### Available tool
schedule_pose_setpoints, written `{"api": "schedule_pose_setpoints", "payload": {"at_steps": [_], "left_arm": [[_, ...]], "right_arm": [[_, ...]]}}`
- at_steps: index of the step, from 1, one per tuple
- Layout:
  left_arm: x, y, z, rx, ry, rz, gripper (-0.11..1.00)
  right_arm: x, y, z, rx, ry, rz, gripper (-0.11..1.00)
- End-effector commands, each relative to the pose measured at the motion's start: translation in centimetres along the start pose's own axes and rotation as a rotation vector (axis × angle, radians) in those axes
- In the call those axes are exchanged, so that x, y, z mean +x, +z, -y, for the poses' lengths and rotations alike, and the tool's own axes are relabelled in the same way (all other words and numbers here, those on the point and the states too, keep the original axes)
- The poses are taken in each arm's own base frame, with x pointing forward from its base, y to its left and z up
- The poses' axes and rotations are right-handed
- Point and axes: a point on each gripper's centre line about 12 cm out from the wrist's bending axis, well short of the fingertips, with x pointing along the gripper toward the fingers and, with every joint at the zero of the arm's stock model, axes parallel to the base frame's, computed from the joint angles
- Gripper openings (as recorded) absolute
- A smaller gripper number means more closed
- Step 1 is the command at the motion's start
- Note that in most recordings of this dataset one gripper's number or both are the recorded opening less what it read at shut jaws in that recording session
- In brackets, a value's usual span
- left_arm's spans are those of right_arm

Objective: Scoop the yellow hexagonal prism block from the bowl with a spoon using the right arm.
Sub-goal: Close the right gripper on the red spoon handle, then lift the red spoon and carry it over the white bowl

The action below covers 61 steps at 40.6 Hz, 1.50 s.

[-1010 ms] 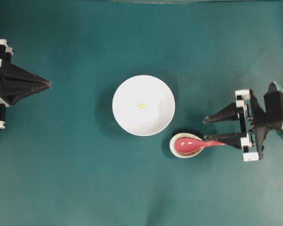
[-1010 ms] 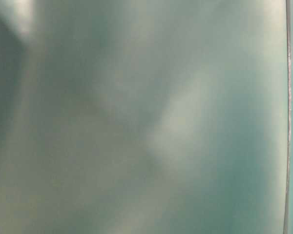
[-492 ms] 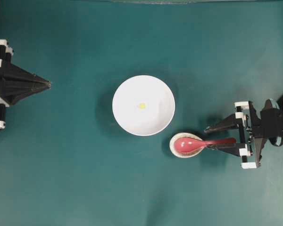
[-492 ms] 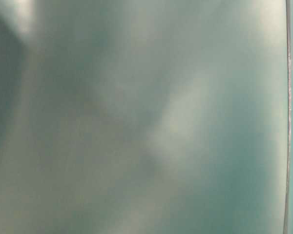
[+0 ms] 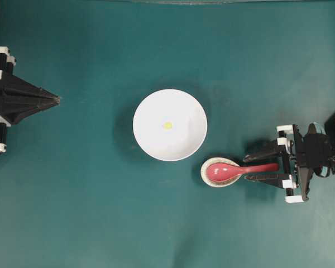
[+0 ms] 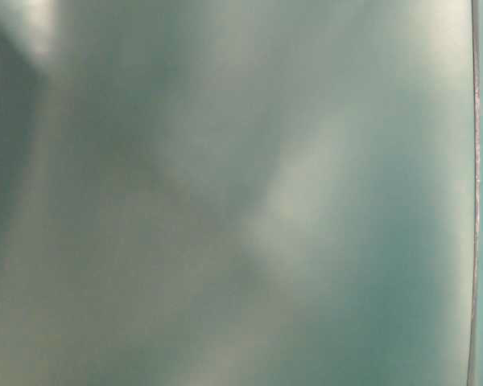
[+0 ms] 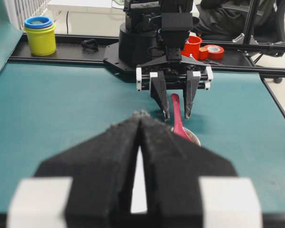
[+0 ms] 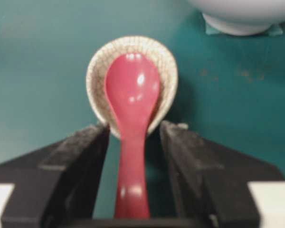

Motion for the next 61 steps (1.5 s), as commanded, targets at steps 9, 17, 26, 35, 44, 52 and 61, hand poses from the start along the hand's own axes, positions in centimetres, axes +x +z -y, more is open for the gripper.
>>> {"api": "schedule_pose_setpoints", "payload": {"at_steps": [9,17,26,35,44,52,61], "left_arm": [[0.3,0.4,0.0,0.002,0.002,0.008,0.0],[0.2,0.3,-0.1,0.0,0.003,0.006,0.0],[0.2,0.2,-0.1,0.002,0.003,-0.003,0.0],[0.2,0.1,-0.1,0.001,0.003,-0.011,0.0],[0.2,0.2,-0.1,0.002,0.003,-0.012,0.0],[0.2,0.2,-0.1,0.011,0.003,-0.012,0.0],[0.2,0.3,0.0,0.02,0.002,-0.006,0.0]], "right_arm": [[0.0,0.1,-0.4,0.009,0.016,0.012,0.55],[0.0,0.2,-0.4,0.009,0.017,0.015,0.55],[0.0,0.2,-0.4,0.012,0.015,0.015,0.42],[-0.1,0.9,-0.5,0.025,0.02,0.047,0.24],[-1.1,3.1,-0.4,0.065,0.033,0.124,0.24],[-1.8,5.2,0.4,0.118,0.018,0.149,0.24],[-1.6,7.8,1.0,0.145,-0.006,0.093,0.24]]}}
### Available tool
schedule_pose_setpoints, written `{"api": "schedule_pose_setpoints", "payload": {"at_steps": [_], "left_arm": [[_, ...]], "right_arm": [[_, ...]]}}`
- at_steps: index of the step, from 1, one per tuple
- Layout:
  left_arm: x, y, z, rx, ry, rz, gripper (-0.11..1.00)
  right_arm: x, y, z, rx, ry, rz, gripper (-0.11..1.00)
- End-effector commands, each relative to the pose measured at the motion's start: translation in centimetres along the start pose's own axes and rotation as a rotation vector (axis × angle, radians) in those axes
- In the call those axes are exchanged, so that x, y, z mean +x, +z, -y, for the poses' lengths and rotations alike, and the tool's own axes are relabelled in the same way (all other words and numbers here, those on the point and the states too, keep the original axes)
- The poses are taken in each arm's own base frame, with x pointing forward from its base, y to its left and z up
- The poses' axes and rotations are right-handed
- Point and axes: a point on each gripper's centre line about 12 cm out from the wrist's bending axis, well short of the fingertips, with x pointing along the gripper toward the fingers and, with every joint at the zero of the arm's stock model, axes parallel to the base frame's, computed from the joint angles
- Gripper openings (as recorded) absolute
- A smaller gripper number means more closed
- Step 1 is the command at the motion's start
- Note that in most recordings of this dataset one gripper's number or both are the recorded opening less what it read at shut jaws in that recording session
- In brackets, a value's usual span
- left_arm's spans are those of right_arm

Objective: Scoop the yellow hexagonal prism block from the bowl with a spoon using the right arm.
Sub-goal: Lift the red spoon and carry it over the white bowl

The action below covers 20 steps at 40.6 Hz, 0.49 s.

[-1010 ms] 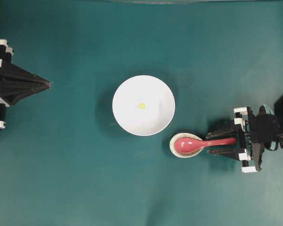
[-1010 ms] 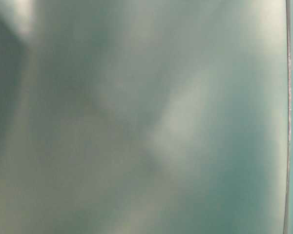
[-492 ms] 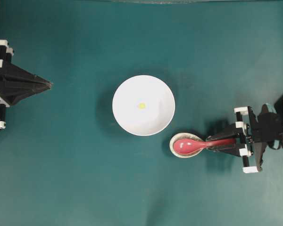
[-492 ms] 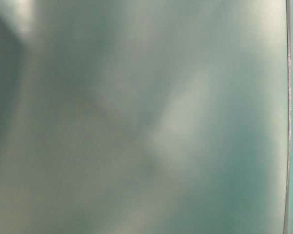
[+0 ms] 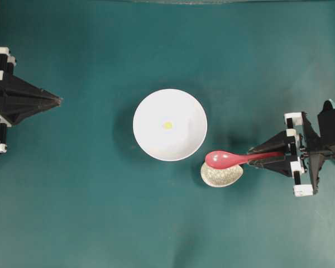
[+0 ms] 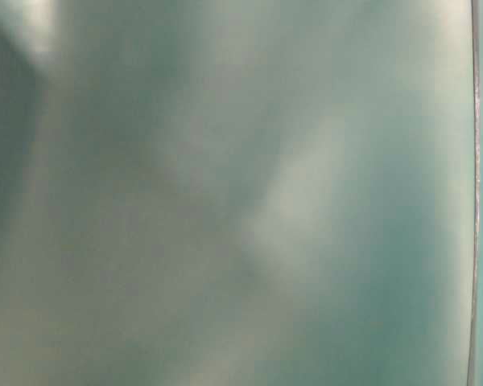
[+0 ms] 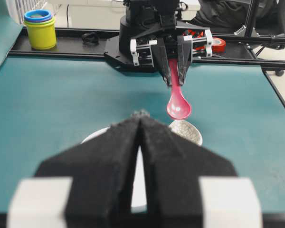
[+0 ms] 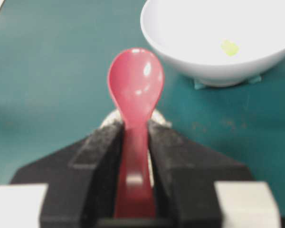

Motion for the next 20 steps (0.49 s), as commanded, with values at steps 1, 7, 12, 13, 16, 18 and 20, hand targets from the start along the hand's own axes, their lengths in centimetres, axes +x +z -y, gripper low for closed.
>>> {"api": "schedule_pose_setpoints", "payload": {"at_steps": [1,7,12,13,16,18,20], "left_arm": [[0.2,0.6,0.0,0.008,0.0,0.015,0.0],[0.2,0.4,0.0,0.008,0.0,0.008,0.0],[0.2,0.4,0.0,0.008,0.0,0.005,0.0],[0.2,0.5,0.0,0.008,0.0,0.006,0.0],[0.2,0.5,0.0,0.008,0.0,0.006,0.0],[0.2,0.5,0.0,0.006,0.0,0.008,0.0],[0.2,0.5,0.0,0.008,0.0,0.009,0.0]], "right_arm": [[0.4,2.1,-0.1,0.02,-0.005,0.005,0.24],[0.9,4.8,0.3,0.011,-0.022,-0.043,0.24],[1.4,6.7,1.1,0.012,-0.046,-0.119,0.24],[1.6,7.2,1.4,0.017,-0.053,-0.141,0.24],[2.1,8.0,1.9,0.029,-0.066,-0.2,0.24],[2.5,8.7,2.3,0.036,-0.073,-0.235,0.24],[2.9,9.4,2.6,0.042,-0.078,-0.263,0.24]]}}
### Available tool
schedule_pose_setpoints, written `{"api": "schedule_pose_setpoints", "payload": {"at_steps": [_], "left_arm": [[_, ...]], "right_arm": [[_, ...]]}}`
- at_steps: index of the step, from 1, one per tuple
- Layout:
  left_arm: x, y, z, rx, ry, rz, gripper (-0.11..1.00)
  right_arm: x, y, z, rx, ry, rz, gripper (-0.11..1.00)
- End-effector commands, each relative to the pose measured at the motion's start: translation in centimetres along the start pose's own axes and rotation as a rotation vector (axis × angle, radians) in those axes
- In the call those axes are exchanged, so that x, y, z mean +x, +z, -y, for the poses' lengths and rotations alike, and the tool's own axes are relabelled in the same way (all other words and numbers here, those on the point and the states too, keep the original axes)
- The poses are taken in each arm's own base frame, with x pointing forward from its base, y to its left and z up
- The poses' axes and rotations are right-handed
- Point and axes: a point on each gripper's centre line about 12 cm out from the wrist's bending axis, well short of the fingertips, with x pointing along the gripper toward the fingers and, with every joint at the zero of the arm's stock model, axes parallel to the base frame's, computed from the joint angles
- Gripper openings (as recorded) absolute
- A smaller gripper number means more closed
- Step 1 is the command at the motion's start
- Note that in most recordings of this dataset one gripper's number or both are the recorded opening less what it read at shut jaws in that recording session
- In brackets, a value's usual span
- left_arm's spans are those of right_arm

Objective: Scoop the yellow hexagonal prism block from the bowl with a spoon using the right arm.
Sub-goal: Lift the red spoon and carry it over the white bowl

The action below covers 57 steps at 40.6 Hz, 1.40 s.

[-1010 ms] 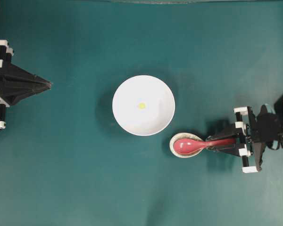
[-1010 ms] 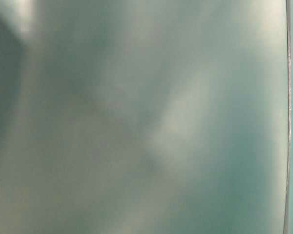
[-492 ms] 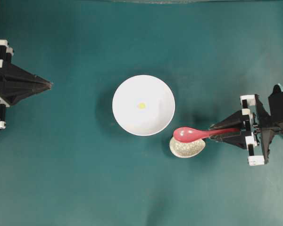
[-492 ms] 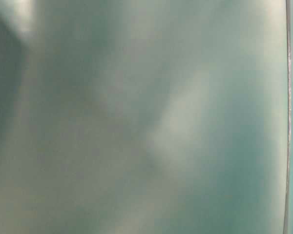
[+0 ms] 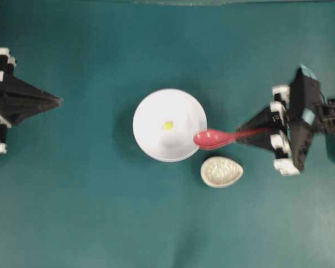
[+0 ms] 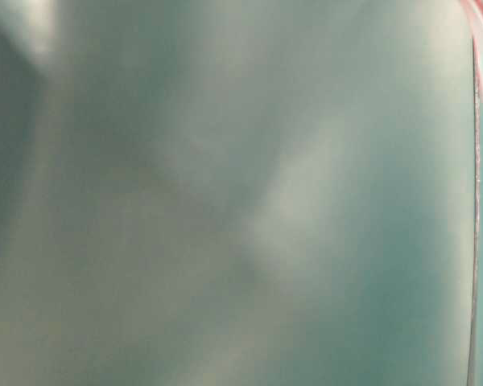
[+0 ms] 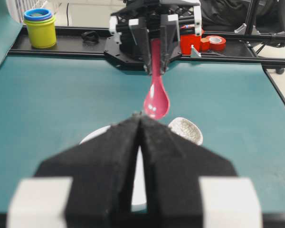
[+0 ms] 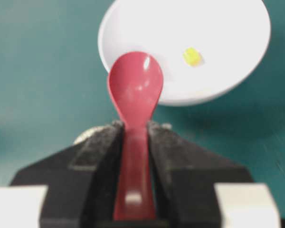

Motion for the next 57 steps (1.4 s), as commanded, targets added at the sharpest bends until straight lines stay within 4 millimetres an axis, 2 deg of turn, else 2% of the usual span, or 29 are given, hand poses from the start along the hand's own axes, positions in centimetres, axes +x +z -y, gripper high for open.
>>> {"api": "schedule_pose_setpoints", "payload": {"at_steps": [1,10,16,26,36,57], "left_arm": [[0.2,0.6,0.0,0.005,0.001,0.017,0.0],[0.2,0.6,0.0,0.003,0.001,0.018,0.0],[0.2,0.6,0.0,0.003,0.001,0.018,0.0],[0.2,0.6,0.0,0.003,0.001,0.02,0.0],[0.2,0.6,0.0,0.003,0.001,0.02,0.0],[0.1,0.8,0.0,0.003,0.0,0.028,0.0]], "right_arm": [[0.2,2.2,0.2,0.008,-0.002,-0.025,0.24],[2.3,4.5,1.4,-0.002,-0.034,-0.125,0.24],[4.1,4.9,2.4,0.006,-0.055,-0.195,0.24],[6.4,5.6,2.8,-0.026,-0.06,-0.285,0.24],[7.3,5.3,3.5,-0.02,-0.074,-0.332,0.24],[8.3,4.2,3.9,-0.013,-0.08,-0.37,0.24]]}}
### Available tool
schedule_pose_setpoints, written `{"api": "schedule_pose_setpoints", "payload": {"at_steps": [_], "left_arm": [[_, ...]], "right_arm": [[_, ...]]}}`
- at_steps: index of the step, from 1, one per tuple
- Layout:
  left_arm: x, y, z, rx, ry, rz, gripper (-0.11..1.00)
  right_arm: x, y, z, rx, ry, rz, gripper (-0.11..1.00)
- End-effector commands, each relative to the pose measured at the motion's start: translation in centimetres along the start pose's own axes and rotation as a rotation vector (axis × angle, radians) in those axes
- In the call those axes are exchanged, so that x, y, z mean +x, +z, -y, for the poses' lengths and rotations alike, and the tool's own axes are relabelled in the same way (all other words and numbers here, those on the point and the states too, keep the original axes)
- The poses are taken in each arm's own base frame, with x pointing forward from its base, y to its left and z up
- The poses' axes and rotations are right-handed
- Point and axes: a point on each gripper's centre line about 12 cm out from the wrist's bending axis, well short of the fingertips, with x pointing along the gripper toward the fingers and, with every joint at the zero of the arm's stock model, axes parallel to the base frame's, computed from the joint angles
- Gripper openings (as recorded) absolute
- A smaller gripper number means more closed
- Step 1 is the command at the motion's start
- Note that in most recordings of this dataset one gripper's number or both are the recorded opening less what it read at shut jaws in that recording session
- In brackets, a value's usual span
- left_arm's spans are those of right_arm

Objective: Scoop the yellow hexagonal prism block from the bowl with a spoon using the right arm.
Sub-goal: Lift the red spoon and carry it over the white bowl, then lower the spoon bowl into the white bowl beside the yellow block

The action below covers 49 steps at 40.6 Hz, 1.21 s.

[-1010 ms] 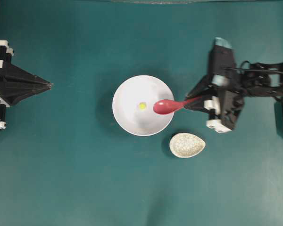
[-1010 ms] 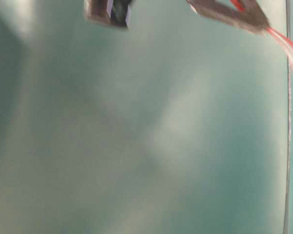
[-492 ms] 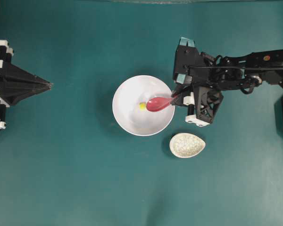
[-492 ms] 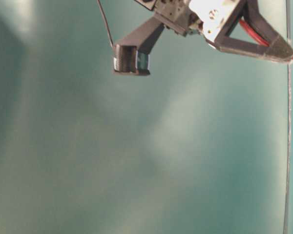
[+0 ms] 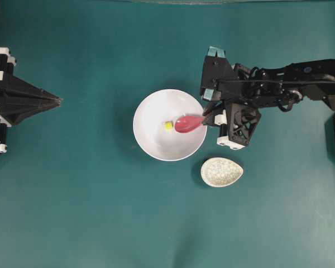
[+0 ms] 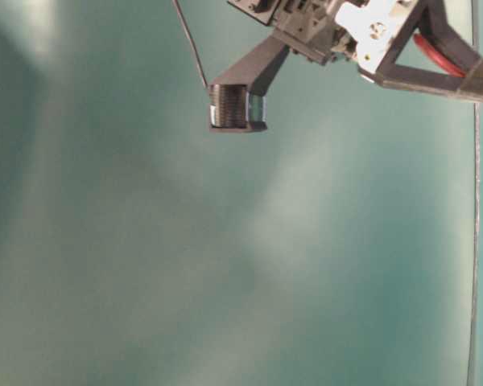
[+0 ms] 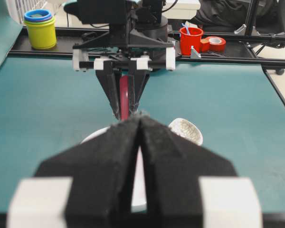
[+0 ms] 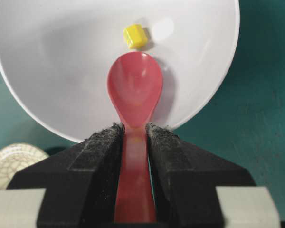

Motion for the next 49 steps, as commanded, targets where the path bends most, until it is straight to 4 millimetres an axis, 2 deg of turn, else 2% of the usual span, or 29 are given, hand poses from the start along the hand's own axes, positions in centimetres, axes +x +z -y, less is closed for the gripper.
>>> {"api": "schedule_pose_setpoints", "payload": {"at_steps": [1,7,31,37,49], "left_arm": [[0.1,0.8,0.0,0.003,0.002,0.025,0.0],[0.1,0.7,0.0,0.003,0.002,0.023,0.0],[0.2,0.8,0.0,0.003,0.0,0.026,0.0],[0.1,0.8,0.0,0.003,0.002,0.026,0.0],[0.1,0.8,0.0,0.003,0.002,0.026,0.0]], "right_arm": [[-0.4,1.0,-0.1,0.0,0.001,0.032,0.24],[0.2,0.9,0.0,0.002,-0.001,0.018,0.24],[1.9,2.9,-1.4,-0.03,0.02,0.028,0.24],[1.5,3.3,-1.5,-0.034,0.026,0.024,0.24],[-1.0,4.6,-2.3,-0.046,0.052,0.017,0.24]]}}
